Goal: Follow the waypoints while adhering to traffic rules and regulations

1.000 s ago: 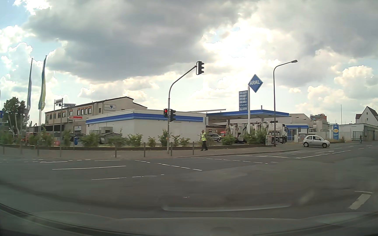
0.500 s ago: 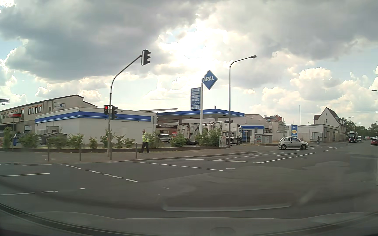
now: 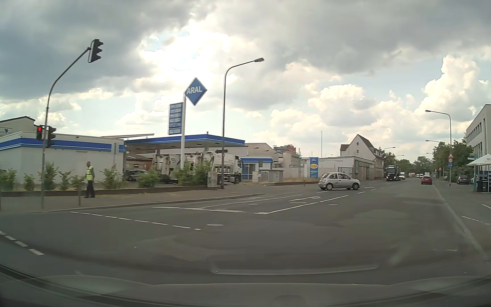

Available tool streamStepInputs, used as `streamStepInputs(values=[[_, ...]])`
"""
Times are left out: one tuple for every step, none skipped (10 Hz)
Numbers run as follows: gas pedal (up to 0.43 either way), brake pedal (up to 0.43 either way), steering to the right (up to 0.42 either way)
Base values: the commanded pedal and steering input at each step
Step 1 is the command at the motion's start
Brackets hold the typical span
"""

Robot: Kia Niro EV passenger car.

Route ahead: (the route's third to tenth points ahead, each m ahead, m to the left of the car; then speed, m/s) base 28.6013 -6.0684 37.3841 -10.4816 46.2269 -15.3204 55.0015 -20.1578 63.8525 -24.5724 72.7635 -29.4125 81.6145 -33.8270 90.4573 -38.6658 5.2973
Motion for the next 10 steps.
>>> streamStepInputs(values=[[0.157,0.018,0.367],[0.209,0.018,0.364],[0.268,0.018,0.360],[0.280,0.018,0.349],[0.319,0.018,0.332],[0.331,0.018,0.307],[0.339,0.018,0.282],[0.350,0.024,0.244],[0.350,0.018,0.209],[0.358,0.018,0.166]])
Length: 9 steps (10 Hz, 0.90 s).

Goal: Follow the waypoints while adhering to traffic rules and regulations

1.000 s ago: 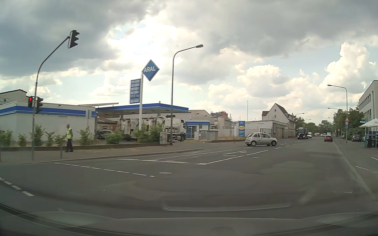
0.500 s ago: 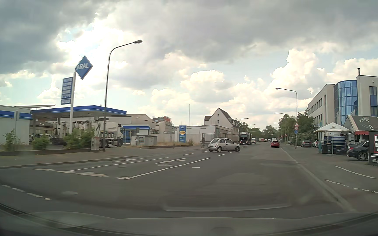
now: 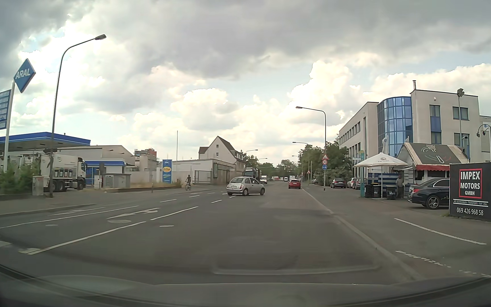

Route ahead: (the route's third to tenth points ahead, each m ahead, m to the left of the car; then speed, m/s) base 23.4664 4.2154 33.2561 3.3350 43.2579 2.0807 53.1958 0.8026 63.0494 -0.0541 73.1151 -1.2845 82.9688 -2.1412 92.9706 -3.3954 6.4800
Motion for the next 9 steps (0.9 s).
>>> streamStepInputs(values=[[0.358,0.018,0.129],[0.358,0.018,0.090],[0.358,0.018,0.055],[0.358,0.018,0.034],[0.370,0.018,0.015],[0.370,0.018,0.005],[0.370,0.024,0.000],[0.370,0.018,-0.005],[0.358,0.018,-0.011]])
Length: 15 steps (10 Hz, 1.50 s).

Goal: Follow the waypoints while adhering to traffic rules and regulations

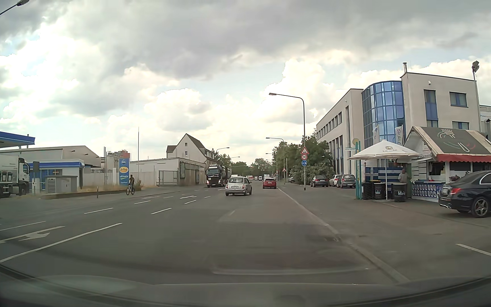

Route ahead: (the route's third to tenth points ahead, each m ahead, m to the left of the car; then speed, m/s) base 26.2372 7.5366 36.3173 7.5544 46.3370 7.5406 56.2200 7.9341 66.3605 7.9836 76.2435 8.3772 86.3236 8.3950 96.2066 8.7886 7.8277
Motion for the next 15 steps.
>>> streamStepInputs(values=[[0.339,0.018,-0.019],[0.331,0.018,-0.029],[0.311,0.018,-0.037],[0.311,0.018,-0.040],[0.311,0.024,-0.043],[0.311,0.018,-0.044],[0.299,0.018,-0.044],[0.299,0.018,-0.044],[0.280,0.018,-0.044],[0.280,0.018,-0.044],[0.228,0.018,-0.044],[0.189,0.018,-0.042],[0.079,0.018,-0.038],[0.008,0.018,-0.032],[0.000,0.018,-0.026]])
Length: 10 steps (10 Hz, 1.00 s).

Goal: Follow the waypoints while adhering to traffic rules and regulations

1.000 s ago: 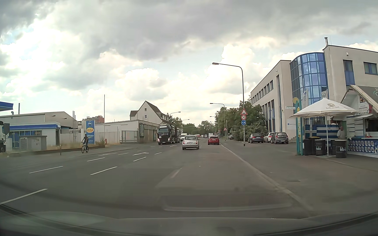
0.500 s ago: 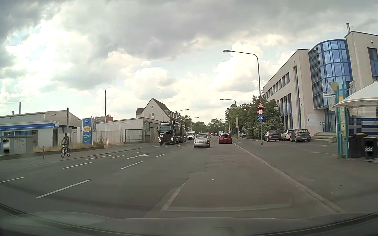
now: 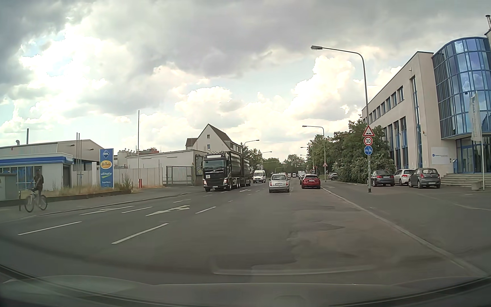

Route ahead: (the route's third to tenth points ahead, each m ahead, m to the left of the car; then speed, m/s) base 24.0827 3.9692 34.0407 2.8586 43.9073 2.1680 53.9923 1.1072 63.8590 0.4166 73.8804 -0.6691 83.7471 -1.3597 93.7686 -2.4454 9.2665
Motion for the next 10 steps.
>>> streamStepInputs(values=[[0.000,0.018,-0.015],[0.000,0.018,-0.008],[0.000,0.018,-0.001],[0.000,0.018,0.007],[0.000,0.018,0.012],[0.000,0.018,0.014],[0.000,0.024,0.020],[0.000,0.018,0.025],[0.000,0.018,0.026],[0.000,0.018,0.025]])
